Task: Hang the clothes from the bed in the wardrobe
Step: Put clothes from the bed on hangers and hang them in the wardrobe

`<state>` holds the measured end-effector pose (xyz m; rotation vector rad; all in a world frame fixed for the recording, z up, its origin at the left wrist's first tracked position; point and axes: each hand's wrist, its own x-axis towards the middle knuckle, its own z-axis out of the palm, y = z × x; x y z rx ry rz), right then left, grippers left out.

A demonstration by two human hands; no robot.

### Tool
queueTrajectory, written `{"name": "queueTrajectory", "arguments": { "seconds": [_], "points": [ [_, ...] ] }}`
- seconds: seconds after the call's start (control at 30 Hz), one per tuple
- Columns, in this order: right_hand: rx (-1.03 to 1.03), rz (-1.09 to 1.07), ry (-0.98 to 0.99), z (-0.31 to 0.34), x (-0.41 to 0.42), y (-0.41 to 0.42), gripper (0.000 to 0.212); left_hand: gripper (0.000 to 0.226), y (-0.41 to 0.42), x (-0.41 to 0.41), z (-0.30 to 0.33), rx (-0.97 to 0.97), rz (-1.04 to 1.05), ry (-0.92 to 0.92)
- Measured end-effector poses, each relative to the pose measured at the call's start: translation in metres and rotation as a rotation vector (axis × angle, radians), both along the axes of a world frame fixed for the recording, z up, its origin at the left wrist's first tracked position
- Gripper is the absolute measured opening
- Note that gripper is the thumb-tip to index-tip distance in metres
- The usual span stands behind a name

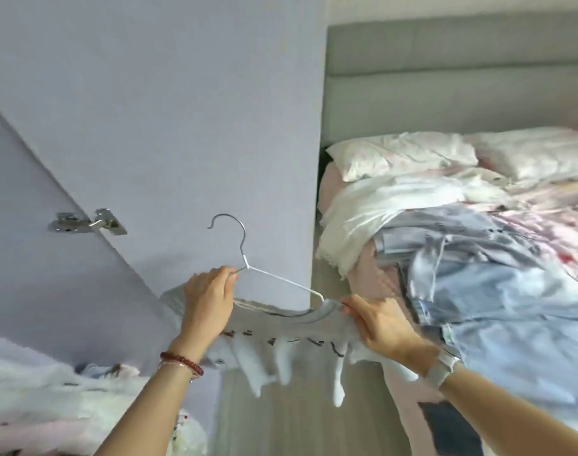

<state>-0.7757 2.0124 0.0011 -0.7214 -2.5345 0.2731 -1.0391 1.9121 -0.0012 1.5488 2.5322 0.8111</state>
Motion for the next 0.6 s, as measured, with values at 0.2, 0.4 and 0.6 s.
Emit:
{"name": "queueTrajectory", "arguments": {
  "seconds": [0.2, 0.4, 0.6],
  "points": [
    [-0.145, -0.447, -0.039, -0.027, 0.158, 0.007, 0.023, 0.017, 0.056, 0.144, -0.035, -0.131, -0.465, -0.257],
    [-0.215, -0.728, -0.030, -0.059, 0.255, -0.031, 0.030, 0.017, 0.100, 0.272, -0.036, -0.260, -0.879, -0.464],
    [-0.436, -0.995, -0.034, -0.086, 0.319, -0.099, 0.027, 0.023, 0.138, 0.354, -0.056, -0.660, -1.160, -0.588]
  ]
}}
